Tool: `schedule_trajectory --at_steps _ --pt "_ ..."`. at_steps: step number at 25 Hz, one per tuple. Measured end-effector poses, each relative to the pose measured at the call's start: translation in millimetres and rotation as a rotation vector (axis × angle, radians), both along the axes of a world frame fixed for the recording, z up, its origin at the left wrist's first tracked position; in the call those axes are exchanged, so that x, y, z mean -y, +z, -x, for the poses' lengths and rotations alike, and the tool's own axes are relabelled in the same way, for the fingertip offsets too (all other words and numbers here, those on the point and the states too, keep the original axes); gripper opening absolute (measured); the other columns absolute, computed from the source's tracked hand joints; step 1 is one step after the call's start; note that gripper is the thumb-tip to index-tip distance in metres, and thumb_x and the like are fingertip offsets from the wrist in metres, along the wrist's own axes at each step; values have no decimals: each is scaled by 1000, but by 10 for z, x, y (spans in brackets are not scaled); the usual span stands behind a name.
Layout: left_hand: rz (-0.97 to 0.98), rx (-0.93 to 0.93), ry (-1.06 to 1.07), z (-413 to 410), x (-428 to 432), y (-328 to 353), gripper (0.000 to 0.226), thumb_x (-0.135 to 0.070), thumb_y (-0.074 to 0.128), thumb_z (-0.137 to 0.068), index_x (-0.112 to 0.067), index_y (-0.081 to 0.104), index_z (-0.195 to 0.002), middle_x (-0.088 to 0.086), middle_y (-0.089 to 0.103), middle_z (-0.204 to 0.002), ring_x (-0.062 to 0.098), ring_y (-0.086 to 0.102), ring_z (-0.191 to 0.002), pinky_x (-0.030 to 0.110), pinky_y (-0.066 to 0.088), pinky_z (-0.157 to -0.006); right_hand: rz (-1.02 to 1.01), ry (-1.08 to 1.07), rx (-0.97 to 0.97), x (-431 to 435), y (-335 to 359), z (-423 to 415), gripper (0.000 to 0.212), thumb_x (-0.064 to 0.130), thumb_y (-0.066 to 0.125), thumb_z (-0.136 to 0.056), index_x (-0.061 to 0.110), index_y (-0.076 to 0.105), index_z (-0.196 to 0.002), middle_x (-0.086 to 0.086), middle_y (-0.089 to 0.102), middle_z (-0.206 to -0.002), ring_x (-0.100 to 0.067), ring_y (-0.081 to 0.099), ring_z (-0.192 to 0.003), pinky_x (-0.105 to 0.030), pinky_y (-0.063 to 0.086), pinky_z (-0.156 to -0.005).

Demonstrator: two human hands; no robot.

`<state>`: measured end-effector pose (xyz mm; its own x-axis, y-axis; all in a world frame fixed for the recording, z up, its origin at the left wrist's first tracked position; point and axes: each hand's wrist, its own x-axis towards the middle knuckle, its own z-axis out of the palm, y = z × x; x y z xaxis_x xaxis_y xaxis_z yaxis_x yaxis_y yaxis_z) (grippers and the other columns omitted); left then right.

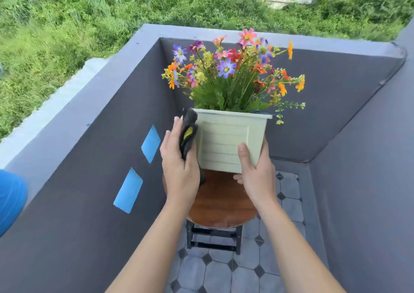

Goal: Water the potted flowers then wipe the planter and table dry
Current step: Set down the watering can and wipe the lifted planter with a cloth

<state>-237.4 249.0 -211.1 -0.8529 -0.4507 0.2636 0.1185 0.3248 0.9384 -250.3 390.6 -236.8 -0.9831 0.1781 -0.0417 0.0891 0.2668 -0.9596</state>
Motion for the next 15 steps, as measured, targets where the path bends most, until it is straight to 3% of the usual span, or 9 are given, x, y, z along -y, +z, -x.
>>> schedule_trajectory --at_steps 2,4,7,10,12,15 --pt "185 -18 -13 126 -106 -40 53 -25 45 -93 -32 31 -143 -4 28 -154 29 29 -141 45 28 -113 0 -2 -7 -17 25 -40 69 67 47 -80 41 28 -141 4 62 -121 -25 72 -72 -31 58 -47" --pt "478 -4 -19 58 -225 -247 59 -39 40 -92 -11 30 -143 4 12 -154 36 23 -142 43 22 -113 -1 -8 -13 -51 23 -64 61 60 49 -85 41 30 -140 6 66 -114 -18 71 -62 -38 60 -51" --pt "858 -95 34 -217 -224 -678 43 -19 40 -92 -9 39 -134 19 25 -151 44 36 -121 46 31 -103 3 16 9 -123 63 -91 67 66 46 -80 43 28 -140 10 64 -113 -18 72 -61 -37 61 -53" --pt "888 -118 94 -337 -160 -688 57 3 46 -81 -19 43 -134 13 33 -130 35 37 -102 45 47 -85 -9 56 25 -179 131 -110 69 62 46 -82 40 25 -144 17 61 -108 -17 71 -55 -31 60 -53" --pt "882 -102 106 -260 -163 -455 62 8 54 -79 -15 46 -135 12 37 -118 32 38 -97 43 50 -73 -27 61 41 -178 177 -87 63 54 48 -89 39 23 -145 17 60 -105 -16 69 -51 -30 60 -53" --pt "750 -110 180 39 -97 -8 58 13 61 -79 -6 52 -133 18 49 -111 33 46 -92 40 48 -72 -42 48 34 -182 201 -88 60 50 50 -90 38 25 -144 21 60 -100 -18 69 -50 -36 60 -54"
